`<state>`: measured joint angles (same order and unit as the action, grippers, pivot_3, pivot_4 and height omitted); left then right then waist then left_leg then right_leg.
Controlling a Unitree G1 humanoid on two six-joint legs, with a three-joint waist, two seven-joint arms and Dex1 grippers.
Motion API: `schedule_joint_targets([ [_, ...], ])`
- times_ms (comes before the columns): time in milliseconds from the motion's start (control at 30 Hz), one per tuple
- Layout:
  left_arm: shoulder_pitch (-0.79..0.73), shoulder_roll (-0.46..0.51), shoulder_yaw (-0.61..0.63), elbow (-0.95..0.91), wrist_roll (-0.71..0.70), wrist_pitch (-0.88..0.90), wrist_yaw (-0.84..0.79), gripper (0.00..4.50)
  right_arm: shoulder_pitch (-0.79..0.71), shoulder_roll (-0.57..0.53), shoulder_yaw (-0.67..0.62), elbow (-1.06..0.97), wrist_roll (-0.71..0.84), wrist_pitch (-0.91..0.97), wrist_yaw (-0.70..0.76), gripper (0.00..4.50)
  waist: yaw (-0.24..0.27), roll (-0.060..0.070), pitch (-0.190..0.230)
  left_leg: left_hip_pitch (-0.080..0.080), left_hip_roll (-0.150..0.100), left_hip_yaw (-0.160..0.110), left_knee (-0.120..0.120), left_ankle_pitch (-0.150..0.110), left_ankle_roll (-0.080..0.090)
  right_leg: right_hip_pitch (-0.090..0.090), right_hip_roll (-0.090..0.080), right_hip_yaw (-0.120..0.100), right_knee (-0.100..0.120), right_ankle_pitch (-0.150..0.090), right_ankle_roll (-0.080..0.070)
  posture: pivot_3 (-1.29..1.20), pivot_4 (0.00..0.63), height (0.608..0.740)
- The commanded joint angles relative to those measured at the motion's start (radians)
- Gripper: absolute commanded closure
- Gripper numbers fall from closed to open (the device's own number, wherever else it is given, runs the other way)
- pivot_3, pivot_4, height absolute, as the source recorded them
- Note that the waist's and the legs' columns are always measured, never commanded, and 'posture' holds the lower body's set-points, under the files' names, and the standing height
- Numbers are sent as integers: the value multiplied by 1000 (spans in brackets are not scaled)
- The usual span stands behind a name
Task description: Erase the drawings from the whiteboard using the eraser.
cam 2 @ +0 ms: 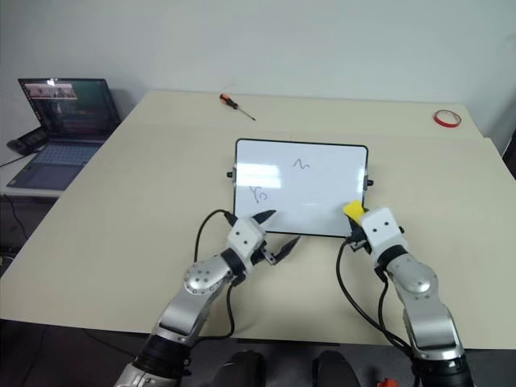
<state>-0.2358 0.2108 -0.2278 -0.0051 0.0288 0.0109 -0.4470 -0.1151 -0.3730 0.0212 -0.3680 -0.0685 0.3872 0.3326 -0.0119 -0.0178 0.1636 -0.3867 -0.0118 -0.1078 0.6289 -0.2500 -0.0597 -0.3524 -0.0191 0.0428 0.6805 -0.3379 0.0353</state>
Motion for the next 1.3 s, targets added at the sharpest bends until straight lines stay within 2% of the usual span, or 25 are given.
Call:
schedule_joint_targets([
  [33,-26,-12,42,2,19,-23,68,0,-77,7,16,36,-20,-44,-16,3299,-3,0,0,0,0,0,0,0,0,0,0,0,0,0,0,0,150,740],
  [400,-32,-27,42,22,37,-38,99,0,-227,33,67,167,-36,-105,-6,3299,-12,0,0,-1,0,0,0,0,0,0,0,0,0,0,0,0,150,740],
  [700,-59,-40,42,52,35,-55,94,0,-517,109,135,451,-52,-251,-13,3299,-22,1,0,1,0,1,0,0,0,-1,0,0,1,0,0,0,150,740],
  [933,-49,-38,46,39,36,-47,97,0,-585,148,152,560,-54,-320,-10,3299,-17,1,0,-4,0,1,1,0,0,-3,-1,0,0,0,0,0,150,740],
  [1300,-52,-42,48,35,37,-39,103,0,-632,197,179,669,-108,-325,-52,3299,-20,1,0,-4,1,1,1,0,0,-5,0,0,2,0,0,0,150,740],
])
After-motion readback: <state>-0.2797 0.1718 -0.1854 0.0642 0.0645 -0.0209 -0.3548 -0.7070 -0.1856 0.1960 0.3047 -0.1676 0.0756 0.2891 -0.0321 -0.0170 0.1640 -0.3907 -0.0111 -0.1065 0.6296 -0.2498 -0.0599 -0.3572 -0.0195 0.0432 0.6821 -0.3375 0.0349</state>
